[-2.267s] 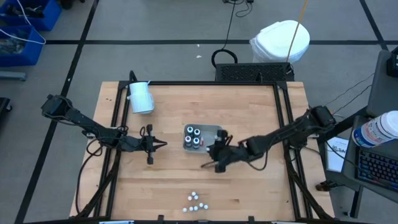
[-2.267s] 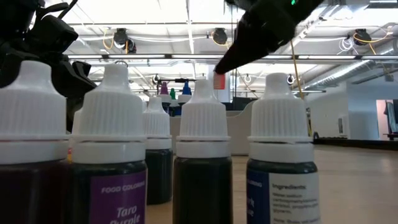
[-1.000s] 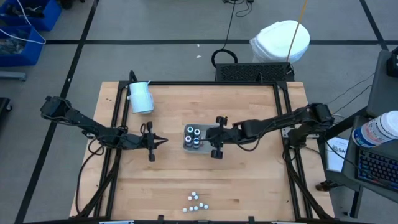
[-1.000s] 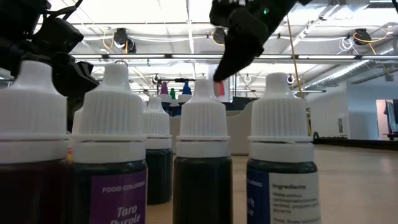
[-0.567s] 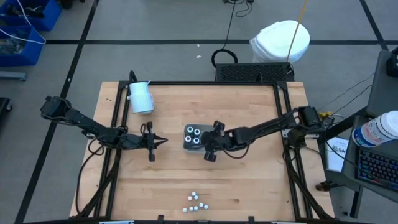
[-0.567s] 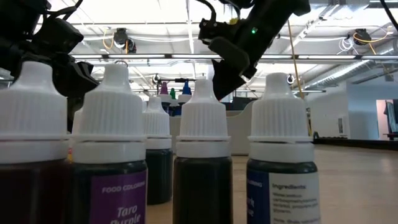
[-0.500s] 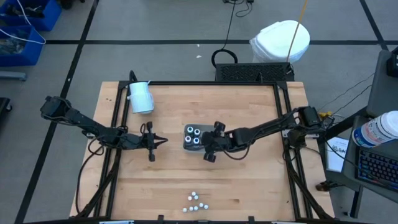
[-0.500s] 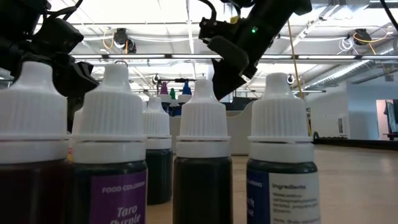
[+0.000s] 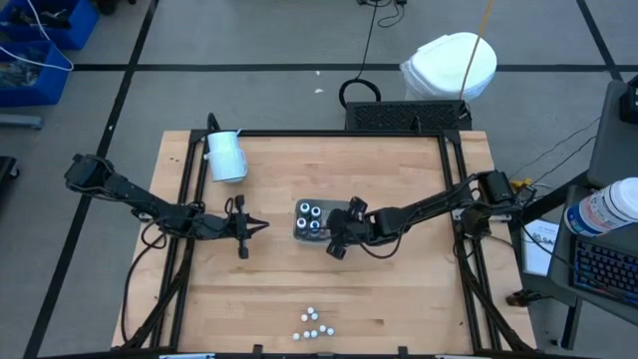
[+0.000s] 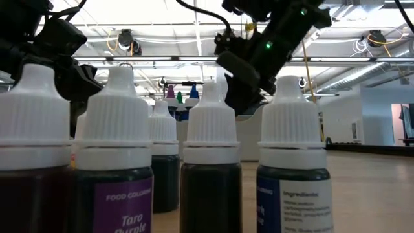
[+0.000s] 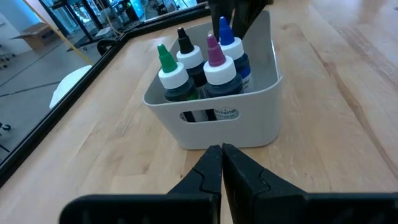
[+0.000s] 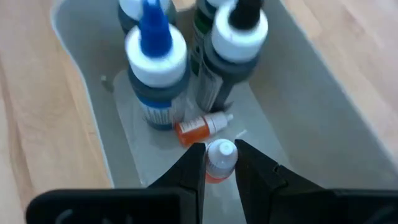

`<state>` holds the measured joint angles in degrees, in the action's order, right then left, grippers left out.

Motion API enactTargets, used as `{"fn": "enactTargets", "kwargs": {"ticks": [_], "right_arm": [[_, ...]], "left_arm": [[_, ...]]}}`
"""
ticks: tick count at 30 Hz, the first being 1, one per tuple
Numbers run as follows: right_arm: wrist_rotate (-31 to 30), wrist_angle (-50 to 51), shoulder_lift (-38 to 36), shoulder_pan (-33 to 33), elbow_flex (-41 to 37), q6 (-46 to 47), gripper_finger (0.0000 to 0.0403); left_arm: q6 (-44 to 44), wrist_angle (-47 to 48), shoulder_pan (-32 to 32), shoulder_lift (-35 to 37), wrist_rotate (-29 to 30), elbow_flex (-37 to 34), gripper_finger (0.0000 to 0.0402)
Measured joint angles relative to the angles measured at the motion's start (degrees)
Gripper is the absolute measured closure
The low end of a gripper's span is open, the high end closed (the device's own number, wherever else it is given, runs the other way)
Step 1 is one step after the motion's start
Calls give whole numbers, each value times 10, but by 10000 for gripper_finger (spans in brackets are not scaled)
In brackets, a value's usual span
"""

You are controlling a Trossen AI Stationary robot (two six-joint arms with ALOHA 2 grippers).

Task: Pick & Place food coloring
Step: Put the small orange food coloring bottle into the gray bin

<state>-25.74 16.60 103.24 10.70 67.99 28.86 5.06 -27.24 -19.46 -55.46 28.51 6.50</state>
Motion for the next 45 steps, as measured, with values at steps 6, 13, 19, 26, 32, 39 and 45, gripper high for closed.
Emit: {"fn": "enactTargets", "kwargs": {"ticks": [6,13,19,26,32,39,45], "right_arm": [[0,-26,0,8,-21,29,346],[1,-16,0,14,-24,32,346],[2,-17,0,14,-24,32,346],[1,-71,0,18,-58,38,346],[-1,-95,-2,18,-71,32,346],[2,-94,-2,18,-71,29,317],[2,-91,-4,18,-72,32,292]], "left_arm": [[-2,0,0,0,0,0,380],[-3,0,0,0,0,0,380],[-4,0,0,0,0,0,380],[-4,0,0,0,0,0,380],[-4,0,0,0,0,0,380],[-4,0,0,0,0,0,380],[-4,0,0,0,0,0,380]]}}
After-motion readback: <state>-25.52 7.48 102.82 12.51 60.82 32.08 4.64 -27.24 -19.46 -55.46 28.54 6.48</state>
